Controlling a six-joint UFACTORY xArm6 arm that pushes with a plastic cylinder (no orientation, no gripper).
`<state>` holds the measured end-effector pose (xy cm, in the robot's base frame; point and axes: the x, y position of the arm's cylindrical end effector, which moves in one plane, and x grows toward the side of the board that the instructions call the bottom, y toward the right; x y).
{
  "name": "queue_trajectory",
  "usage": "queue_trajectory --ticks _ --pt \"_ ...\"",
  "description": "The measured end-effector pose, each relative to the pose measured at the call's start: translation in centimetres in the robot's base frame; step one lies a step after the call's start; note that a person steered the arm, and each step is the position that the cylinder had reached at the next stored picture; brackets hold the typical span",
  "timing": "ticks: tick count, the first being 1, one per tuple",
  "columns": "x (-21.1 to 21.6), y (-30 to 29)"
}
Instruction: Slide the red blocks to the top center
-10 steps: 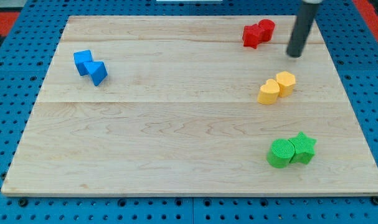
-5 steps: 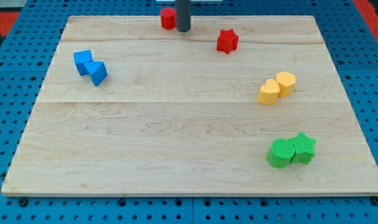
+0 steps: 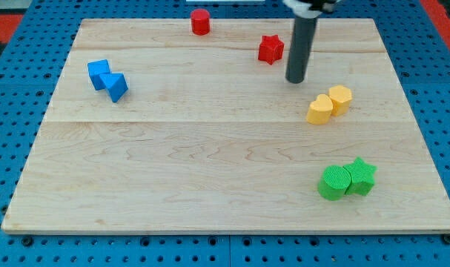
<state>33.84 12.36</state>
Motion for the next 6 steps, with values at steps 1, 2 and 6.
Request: queue_trajectory --ticks 1,2,6 --pt "-4.6 -5.7" --pt "-7.0 -16.1" --pt "-6.6 -0.4"
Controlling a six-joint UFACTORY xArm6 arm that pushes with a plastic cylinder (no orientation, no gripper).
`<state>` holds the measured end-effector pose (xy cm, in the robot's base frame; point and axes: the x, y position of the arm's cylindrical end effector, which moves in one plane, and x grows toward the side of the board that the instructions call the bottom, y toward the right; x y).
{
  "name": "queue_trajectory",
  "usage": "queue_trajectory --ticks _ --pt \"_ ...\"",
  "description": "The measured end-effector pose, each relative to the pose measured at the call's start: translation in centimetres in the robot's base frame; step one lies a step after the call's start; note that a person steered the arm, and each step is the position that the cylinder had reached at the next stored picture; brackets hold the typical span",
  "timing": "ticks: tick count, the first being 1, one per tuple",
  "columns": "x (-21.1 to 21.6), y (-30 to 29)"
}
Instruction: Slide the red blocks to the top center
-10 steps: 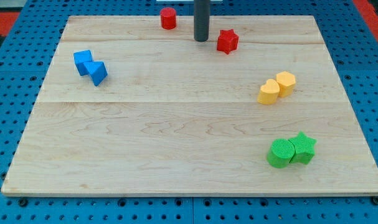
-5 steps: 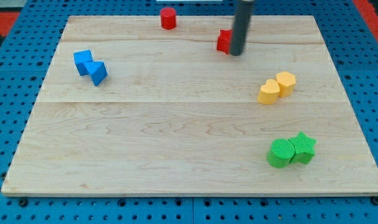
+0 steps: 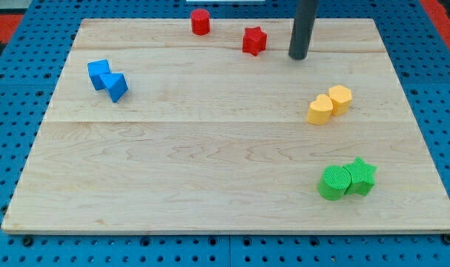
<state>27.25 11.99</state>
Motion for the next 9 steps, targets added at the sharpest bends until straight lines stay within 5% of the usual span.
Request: queue_trajectory --ticks 1,2,5,9 --pt "-2.2 -8.5" --pt "-4.2 -10.1" --pt "-1.0 -8.5" --pt "3.1 -18.5"
